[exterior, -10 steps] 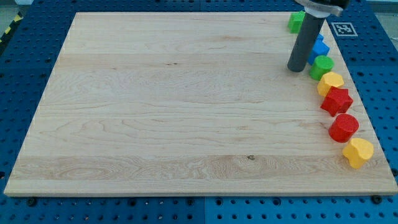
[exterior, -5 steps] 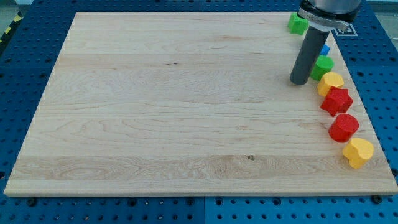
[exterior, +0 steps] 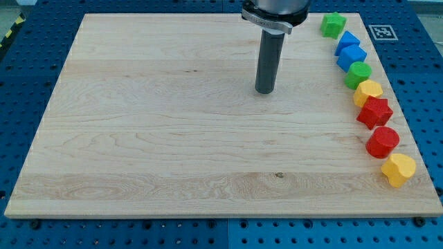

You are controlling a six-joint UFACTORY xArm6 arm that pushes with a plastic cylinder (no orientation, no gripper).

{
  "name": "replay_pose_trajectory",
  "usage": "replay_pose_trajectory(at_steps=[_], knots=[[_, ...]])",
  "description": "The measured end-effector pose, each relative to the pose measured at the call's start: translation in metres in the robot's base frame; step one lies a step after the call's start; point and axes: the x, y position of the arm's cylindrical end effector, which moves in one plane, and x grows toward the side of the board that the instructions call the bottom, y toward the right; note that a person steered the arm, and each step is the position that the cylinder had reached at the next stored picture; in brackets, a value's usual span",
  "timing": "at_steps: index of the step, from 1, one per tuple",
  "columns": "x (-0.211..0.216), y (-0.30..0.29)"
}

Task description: Move the green star slightly to the right

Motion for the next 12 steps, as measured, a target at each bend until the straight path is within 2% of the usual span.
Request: replay_pose_trajectory(at_steps=[2,5,7,8,10,12], knots=[[-0.013,-0.008],[-0.169,-0.011],[-0.173,0.004],[-0.174,0.055],[-0.174,0.093],[-0.174,0.101]])
